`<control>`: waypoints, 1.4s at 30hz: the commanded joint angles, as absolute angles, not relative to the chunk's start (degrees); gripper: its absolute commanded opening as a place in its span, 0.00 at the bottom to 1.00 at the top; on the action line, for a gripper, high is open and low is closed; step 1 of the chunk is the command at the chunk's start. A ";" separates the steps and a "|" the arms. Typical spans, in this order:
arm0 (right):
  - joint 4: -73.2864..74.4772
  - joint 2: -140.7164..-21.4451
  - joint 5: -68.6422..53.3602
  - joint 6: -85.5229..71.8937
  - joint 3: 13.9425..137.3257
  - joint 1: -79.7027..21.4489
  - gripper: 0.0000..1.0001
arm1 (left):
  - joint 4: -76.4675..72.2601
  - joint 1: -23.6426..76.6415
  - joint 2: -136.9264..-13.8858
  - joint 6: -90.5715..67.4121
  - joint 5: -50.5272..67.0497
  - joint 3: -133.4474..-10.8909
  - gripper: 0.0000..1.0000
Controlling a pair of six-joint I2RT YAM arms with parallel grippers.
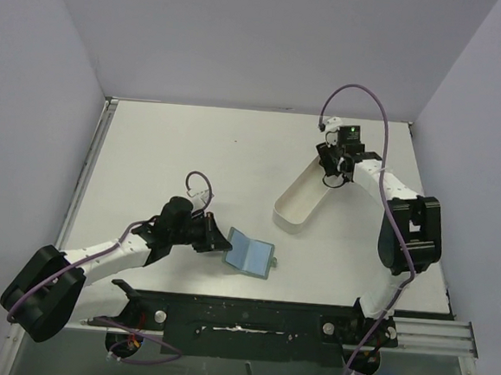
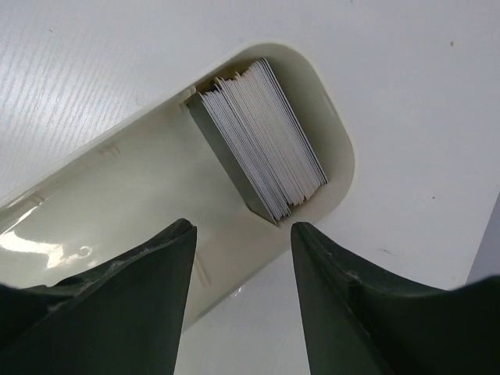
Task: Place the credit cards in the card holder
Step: Pick up the credit card from the storage box.
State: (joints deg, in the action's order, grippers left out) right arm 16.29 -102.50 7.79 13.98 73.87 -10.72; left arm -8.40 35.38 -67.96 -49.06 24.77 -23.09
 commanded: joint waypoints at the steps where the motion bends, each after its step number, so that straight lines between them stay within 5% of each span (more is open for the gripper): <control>1: 13.44 -103.40 4.76 21.63 78.07 -10.50 0.53 | -12.87 34.71 -66.02 -48.99 26.55 -22.44 0.00; 38: -0.87 -110.96 8.70 35.95 73.45 -10.02 0.49 | -14.99 33.80 -67.71 -50.28 26.63 -21.73 0.00; 42: -2.75 -111.32 11.62 36.21 72.95 -10.01 0.43 | -15.29 33.74 -68.05 -50.27 26.63 -21.67 0.00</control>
